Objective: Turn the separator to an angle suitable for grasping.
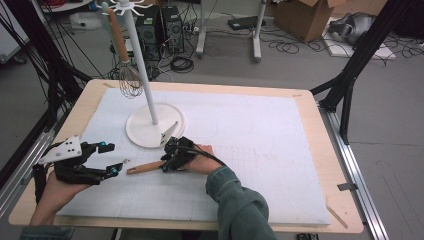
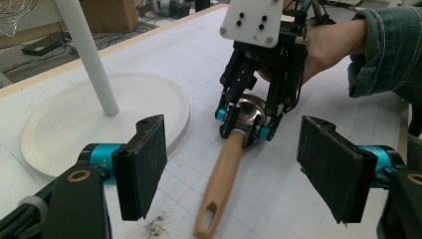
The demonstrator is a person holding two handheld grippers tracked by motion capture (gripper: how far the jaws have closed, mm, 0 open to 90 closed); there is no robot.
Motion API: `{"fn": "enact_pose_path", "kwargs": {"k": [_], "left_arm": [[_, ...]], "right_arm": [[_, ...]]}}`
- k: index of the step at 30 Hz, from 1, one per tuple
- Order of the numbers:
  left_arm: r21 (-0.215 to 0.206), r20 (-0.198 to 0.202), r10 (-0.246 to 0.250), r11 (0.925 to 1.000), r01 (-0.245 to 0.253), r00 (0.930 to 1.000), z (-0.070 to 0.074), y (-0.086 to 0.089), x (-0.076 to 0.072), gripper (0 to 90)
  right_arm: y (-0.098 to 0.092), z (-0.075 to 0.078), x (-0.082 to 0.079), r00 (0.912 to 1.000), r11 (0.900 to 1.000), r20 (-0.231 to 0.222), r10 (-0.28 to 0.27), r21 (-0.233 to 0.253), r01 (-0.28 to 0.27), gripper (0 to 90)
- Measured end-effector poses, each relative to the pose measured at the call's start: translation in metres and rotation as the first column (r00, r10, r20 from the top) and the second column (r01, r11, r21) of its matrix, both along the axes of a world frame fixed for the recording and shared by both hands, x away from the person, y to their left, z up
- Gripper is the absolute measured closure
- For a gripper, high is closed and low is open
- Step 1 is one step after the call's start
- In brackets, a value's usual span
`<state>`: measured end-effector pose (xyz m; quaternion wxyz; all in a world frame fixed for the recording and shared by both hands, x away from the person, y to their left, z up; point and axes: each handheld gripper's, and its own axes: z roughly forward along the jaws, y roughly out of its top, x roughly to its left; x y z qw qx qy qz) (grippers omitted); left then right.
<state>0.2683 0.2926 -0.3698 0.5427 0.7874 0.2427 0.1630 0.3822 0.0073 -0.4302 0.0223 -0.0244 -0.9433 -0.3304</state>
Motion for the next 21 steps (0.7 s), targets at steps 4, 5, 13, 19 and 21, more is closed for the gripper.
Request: {"fn": "enact_pose_path", "kwargs": {"k": [4, 5, 13, 19, 21], "left_arm": [[-0.002, 0.001, 0.0, 1.0, 0.0, 1.0, 0.0001, 0.0004, 0.0001, 28.1], [-0.005, -0.001, 0.0, 1.0, 0.0, 1.0, 0.0001, 0.0006, 0.0001, 28.0], [-0.004, 0.004, -0.001, 1.0, 0.001, 1.0, 0.0009, 0.0007, -0.0004, 28.1], [-0.005, 0.001, 0.002, 1.0, -0.002, 1.0, 0.0006, 0.0017, -0.0001, 28.0], [-0.007, 0.001, 0.002, 1.0, -0.002, 1.0, 0.0007, 0.0017, -0.0001, 28.0]], "right_arm": [[0.0037, -0.0013, 0.0006, 0.9999, 1.0, 0.007, 0.007, -0.011, -0.007, 63.5], [0.0035, -0.0011, 0.0011, 1.0, 1.0, 0.002, 0.001, -0.013, 0.0, 64.2], [0.0044, 0.0046, -0.0011, 0.9998, 0.999, -0.009, 0.018, -0.044, -0.018, 67.9], [0.005, 0.0014, 0.0004, 0.9998, 0.999, -0.007, 0.017, -0.044, -0.017, 66.3], [0.0051, 0.0016, 0.0, 0.9999, 0.999, -0.006, 0.015, -0.045, -0.015, 66.6]]}}
